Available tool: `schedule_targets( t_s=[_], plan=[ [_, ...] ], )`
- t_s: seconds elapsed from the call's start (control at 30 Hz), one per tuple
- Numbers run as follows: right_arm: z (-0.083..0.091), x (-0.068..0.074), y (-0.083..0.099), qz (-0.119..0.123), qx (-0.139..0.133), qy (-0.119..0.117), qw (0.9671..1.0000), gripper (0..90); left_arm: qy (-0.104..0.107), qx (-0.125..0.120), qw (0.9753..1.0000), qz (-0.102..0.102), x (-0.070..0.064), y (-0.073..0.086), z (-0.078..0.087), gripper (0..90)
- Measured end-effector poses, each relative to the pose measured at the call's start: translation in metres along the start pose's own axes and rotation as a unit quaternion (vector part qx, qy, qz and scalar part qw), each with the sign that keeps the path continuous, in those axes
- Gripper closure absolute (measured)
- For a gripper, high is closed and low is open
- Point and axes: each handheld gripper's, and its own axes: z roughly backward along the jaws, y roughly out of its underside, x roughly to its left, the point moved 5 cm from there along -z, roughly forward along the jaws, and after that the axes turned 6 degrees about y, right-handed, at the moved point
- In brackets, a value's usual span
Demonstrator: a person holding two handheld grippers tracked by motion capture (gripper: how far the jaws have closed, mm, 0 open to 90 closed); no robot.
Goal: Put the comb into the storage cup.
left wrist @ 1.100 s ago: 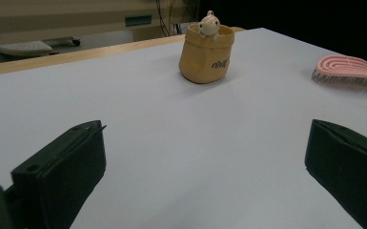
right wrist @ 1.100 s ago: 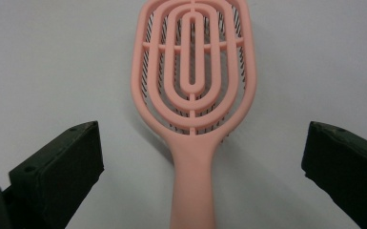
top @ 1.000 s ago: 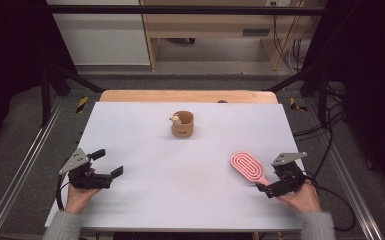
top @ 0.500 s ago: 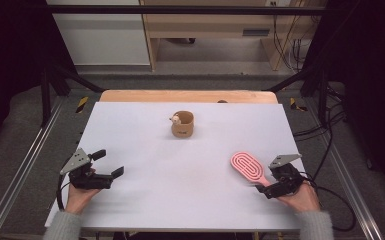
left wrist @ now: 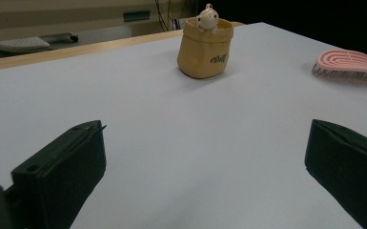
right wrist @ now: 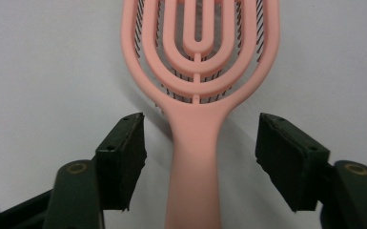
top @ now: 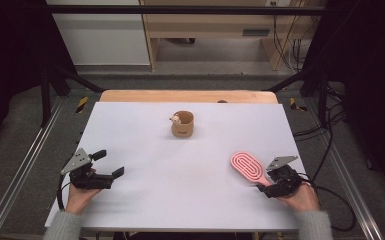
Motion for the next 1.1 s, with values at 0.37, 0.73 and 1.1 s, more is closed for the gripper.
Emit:
schedule_targets(
  t_s=[0.37,0.73,1.1],
  plan=[
    [-0.0015,0.0011,0.0004,0.008,0.010,0.001,0.9999,50.9,0.001,0.001,1.0000,0.000,-0.0004,0.0003,-0.0007,0.1],
    [-0.0031,0.0017,0.0004,0.013,0.018,0.005,0.9997,60.6,0.002,0.002,1.0000,0.001,-0.0002,0.0007,-0.0011,0.1],
    [-0.0038,0.0018,0.0001,0.010,0.026,-0.002,0.9996,66.5,0.003,0.004,1.0000,0.000,-0.0007,0.0009,-0.0018,0.2]
  ],
)
